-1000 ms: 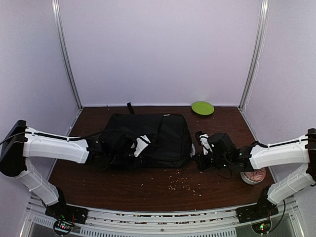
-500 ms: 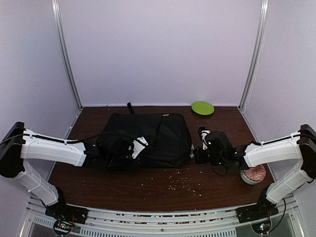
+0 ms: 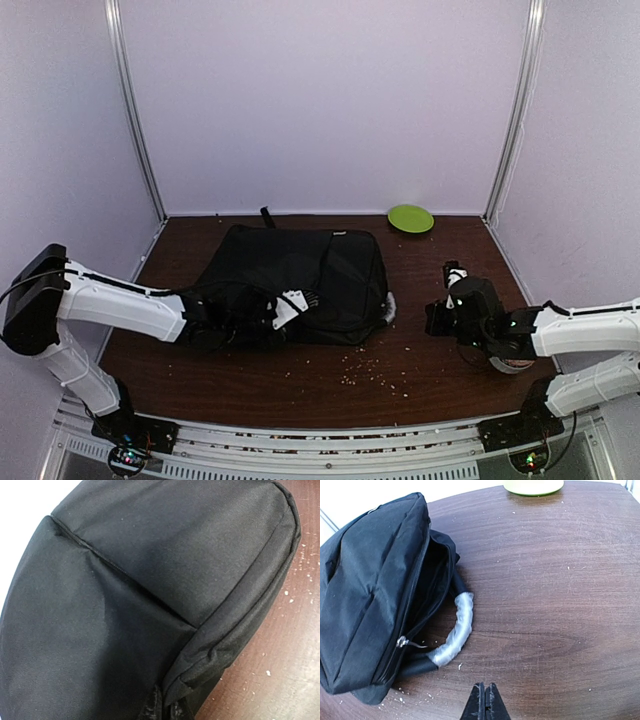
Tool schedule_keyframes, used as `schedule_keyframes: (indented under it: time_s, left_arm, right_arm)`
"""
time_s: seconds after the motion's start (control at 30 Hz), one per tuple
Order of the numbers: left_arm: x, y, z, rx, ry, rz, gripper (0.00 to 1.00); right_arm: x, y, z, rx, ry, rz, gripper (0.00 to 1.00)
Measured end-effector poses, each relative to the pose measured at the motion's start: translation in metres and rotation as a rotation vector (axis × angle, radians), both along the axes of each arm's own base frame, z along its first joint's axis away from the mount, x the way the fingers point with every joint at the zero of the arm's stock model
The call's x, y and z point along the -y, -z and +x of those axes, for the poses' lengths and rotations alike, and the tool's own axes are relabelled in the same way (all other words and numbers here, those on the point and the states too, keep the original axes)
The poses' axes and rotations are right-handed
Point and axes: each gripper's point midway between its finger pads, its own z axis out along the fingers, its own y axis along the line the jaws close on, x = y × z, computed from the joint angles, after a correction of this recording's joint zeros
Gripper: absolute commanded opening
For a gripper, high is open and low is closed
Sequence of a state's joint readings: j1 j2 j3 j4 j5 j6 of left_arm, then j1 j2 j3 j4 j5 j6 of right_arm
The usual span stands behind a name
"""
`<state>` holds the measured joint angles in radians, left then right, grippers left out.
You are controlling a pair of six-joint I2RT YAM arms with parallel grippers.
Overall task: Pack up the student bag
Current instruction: Zip the student bag at the center of the board.
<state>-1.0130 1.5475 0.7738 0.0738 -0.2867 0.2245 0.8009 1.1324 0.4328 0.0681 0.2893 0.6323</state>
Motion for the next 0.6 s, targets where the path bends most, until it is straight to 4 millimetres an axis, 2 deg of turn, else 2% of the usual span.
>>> schedule_keyframes:
  time_s: [0.03, 0.13, 0.17, 0.3, 0.33, 0.43, 0.53, 0.57, 0.6]
  left_arm:
    - [0.000, 0.001, 0.001, 0.003, -0.002, 0.005, 0.00]
    - [-0.001, 0.000, 0.003, 0.008, -0.018, 0.007, 0.00]
    - [-0.002, 0.000, 0.003, 0.005, -0.027, 0.004, 0.00]
    - [-0.017, -0.001, -0.002, -0.024, -0.089, -0.043, 0.00]
    - [-0.023, -0.002, -0.004, -0.035, -0.114, -0.058, 0.07]
    - [-0.039, -0.003, -0.010, -0.083, -0.183, -0.087, 0.50]
    - [-0.053, -0.005, -0.012, -0.123, -0.271, -0.111, 0.72]
    - [-0.056, -0.007, -0.012, -0.133, -0.297, -0.120, 0.87]
    - [-0.061, -0.010, -0.013, -0.141, -0.326, -0.132, 0.96]
  right_arm:
    - [0.000, 0.000, -0.001, -0.001, -0.004, 0.001, 0.02]
    - [-0.007, -0.003, -0.004, 0.001, -0.044, 0.025, 0.32]
    - [-0.009, -0.004, -0.005, 0.001, -0.062, 0.034, 0.39]
    - [-0.020, -0.008, -0.007, -0.010, -0.106, 0.105, 0.59]
    - [-0.023, -0.011, -0.006, -0.011, -0.111, 0.132, 0.62]
    - [-0.034, -0.023, 0.005, -0.018, -0.110, 0.213, 0.67]
    - [-0.049, -0.040, 0.027, -0.022, -0.099, 0.306, 0.69]
    - [-0.053, -0.045, 0.034, -0.023, -0.093, 0.336, 0.70]
    - [-0.056, -0.051, 0.044, -0.023, -0.084, 0.369, 0.70]
